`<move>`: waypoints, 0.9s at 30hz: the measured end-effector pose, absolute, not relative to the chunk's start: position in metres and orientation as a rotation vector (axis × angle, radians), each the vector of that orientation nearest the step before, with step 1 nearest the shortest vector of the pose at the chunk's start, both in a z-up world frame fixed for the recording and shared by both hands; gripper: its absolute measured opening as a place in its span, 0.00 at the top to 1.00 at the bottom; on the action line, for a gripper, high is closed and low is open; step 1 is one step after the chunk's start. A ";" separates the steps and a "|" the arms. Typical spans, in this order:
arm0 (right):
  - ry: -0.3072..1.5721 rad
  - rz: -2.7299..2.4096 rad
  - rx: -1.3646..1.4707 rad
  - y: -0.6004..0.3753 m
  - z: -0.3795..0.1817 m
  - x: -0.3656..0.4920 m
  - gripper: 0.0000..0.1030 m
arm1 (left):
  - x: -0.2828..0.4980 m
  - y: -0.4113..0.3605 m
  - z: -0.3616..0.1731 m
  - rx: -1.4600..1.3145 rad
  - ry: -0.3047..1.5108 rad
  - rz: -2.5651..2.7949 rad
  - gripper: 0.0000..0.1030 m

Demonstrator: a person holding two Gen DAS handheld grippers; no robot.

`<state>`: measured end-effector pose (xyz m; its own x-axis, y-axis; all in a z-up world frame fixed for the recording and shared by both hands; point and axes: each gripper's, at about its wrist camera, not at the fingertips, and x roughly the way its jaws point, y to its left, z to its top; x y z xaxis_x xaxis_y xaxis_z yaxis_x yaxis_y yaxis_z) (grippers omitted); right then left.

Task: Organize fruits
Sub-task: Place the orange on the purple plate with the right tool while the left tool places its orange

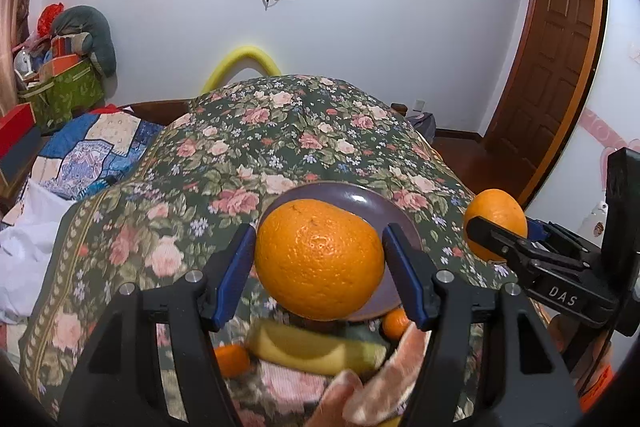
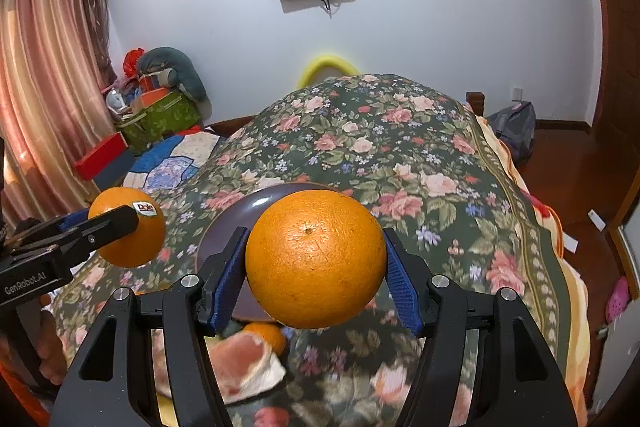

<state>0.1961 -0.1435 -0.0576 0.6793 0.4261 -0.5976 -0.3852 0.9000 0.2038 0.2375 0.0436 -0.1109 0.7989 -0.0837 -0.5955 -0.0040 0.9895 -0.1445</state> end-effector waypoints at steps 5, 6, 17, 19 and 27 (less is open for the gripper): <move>0.696 0.451 0.050 -0.138 -0.064 0.215 0.41 | 0.258 0.047 -0.115 -0.145 0.659 -0.061 0.37; 0.702 0.446 0.049 -0.136 -0.066 0.218 0.41 | 0.262 0.047 -0.116 -0.143 0.665 -0.061 0.37; 0.783 0.465 0.034 -0.123 -0.089 0.257 0.41 | 0.306 0.051 -0.143 -0.142 0.755 -0.070 0.37; 0.790 0.469 0.009 -0.118 -0.092 0.261 0.41 | 0.313 0.052 -0.148 -0.143 0.781 -0.067 0.37; 0.872 0.486 -0.050 -0.104 -0.110 0.279 0.41 | 0.340 0.051 -0.166 -0.122 0.893 -0.071 0.37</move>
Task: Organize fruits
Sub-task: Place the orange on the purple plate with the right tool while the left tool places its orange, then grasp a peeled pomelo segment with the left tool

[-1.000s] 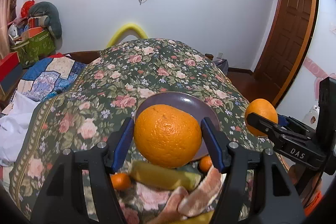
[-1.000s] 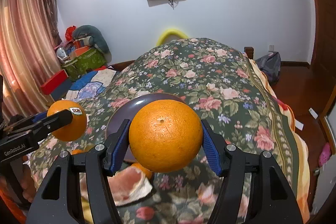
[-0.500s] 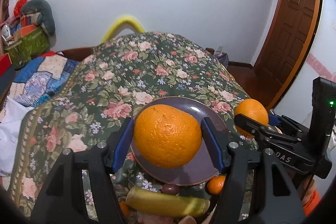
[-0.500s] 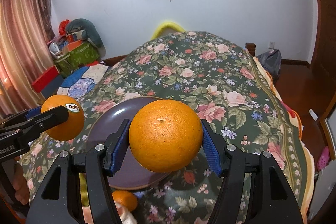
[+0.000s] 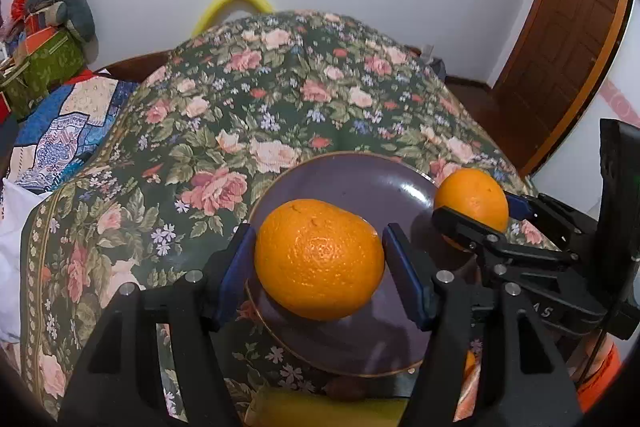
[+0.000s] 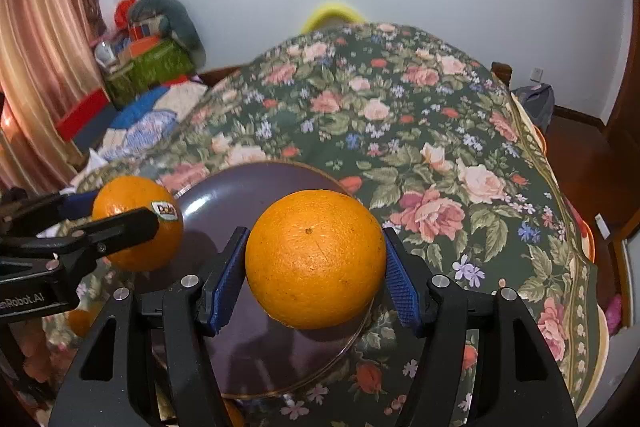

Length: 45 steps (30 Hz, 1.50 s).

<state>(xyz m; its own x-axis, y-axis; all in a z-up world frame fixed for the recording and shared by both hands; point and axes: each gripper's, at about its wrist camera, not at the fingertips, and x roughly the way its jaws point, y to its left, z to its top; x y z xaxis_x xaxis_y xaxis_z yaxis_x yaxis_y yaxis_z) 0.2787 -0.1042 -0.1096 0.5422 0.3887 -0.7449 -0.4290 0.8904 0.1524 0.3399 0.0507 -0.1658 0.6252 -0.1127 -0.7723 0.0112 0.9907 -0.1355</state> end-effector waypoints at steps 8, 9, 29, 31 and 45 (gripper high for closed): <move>0.928 0.482 -0.057 -0.103 -0.123 0.285 0.41 | 0.351 0.050 -0.183 -0.130 0.967 -0.079 0.37; 0.936 0.482 -0.059 -0.103 -0.125 0.286 0.40 | 0.352 0.051 -0.185 -0.136 0.976 -0.083 0.37; 0.843 0.479 -0.076 -0.115 -0.087 0.256 0.34 | 0.319 0.061 -0.145 -0.154 0.866 -0.078 0.36; 0.826 0.470 -0.081 -0.119 -0.080 0.247 0.34 | 0.308 0.060 -0.139 -0.143 0.856 -0.072 0.36; 0.811 0.460 -0.069 -0.131 -0.069 0.182 0.33 | 0.234 0.024 -0.124 -0.051 0.848 -0.121 0.36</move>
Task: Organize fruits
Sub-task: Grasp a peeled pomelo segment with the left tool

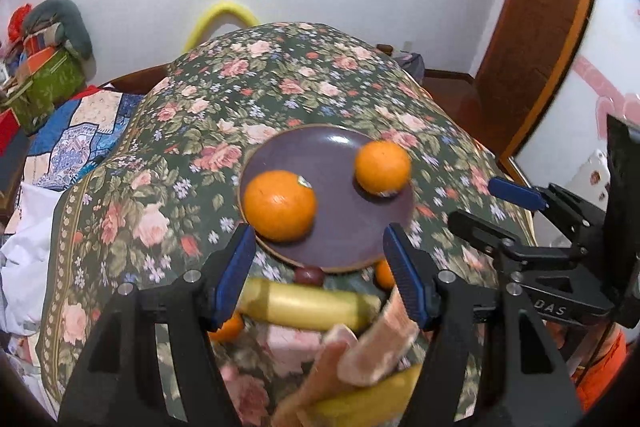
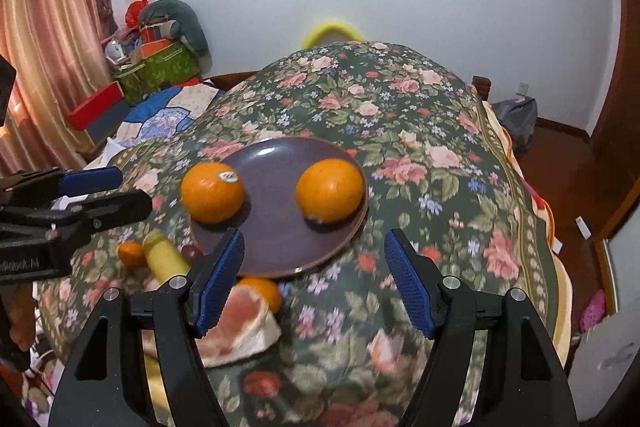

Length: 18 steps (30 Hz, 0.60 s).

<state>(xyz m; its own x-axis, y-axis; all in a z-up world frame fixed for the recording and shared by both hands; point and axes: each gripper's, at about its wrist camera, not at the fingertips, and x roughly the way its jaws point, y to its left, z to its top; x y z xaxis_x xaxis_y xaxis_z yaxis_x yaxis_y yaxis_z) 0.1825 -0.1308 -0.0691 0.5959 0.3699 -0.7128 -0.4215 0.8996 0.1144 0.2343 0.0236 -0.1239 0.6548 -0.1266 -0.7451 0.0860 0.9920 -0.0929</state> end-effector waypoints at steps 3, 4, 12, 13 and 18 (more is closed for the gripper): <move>0.819 0.452 -0.068 -0.134 -0.073 0.174 0.33 | 0.224 0.014 -0.129 -0.031 0.864 -0.129 0.36; 0.824 0.448 -0.068 -0.135 -0.074 0.171 0.33 | 0.220 0.011 -0.132 -0.014 0.866 -0.113 0.36; 0.825 0.406 -0.058 -0.160 -0.076 0.153 0.32 | 0.207 -0.013 -0.154 0.034 0.930 -0.151 0.36; 0.825 0.401 -0.056 -0.163 -0.076 0.150 0.32 | 0.207 -0.017 -0.157 0.046 0.939 -0.160 0.36; 0.843 0.389 -0.032 -0.176 -0.081 0.145 0.32 | 0.211 -0.038 -0.174 0.108 0.998 -0.171 0.36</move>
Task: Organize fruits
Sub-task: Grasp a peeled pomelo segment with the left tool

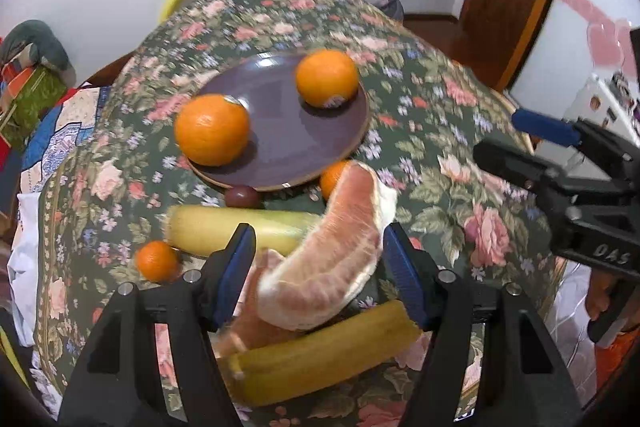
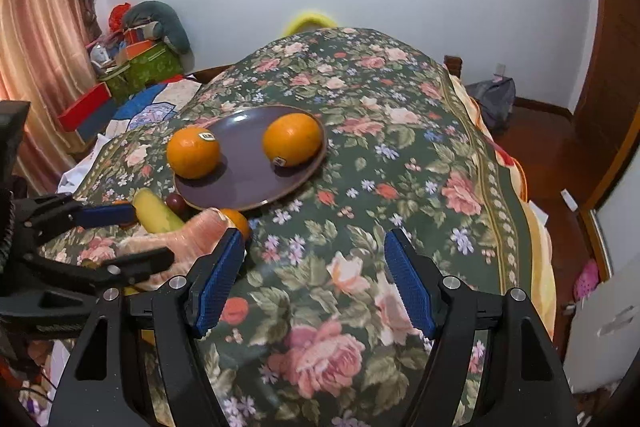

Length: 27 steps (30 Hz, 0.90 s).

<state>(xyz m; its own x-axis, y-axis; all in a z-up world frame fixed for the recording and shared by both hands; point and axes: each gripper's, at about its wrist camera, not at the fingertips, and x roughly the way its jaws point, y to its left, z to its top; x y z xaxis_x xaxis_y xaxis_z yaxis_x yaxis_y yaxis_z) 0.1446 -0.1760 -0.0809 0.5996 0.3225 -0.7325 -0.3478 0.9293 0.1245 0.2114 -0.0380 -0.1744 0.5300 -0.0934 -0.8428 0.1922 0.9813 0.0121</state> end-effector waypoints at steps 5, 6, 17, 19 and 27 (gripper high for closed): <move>0.862 0.372 -0.010 -0.187 -0.087 0.144 0.32 | 0.215 -0.054 -0.190 0.202 1.032 -0.148 0.31; 0.866 0.371 -0.005 -0.189 -0.088 0.144 0.32 | 0.216 -0.056 -0.192 0.211 1.034 -0.143 0.29; 0.890 0.374 0.039 -0.199 -0.096 0.146 0.32 | 0.222 -0.063 -0.210 0.308 1.003 -0.099 0.21; 0.893 0.376 0.042 -0.198 -0.097 0.147 0.32 | 0.219 -0.063 -0.208 0.314 0.981 -0.106 0.32; 0.887 0.387 0.040 -0.192 -0.094 0.145 0.32 | 0.212 -0.050 -0.197 0.234 0.953 -0.111 0.38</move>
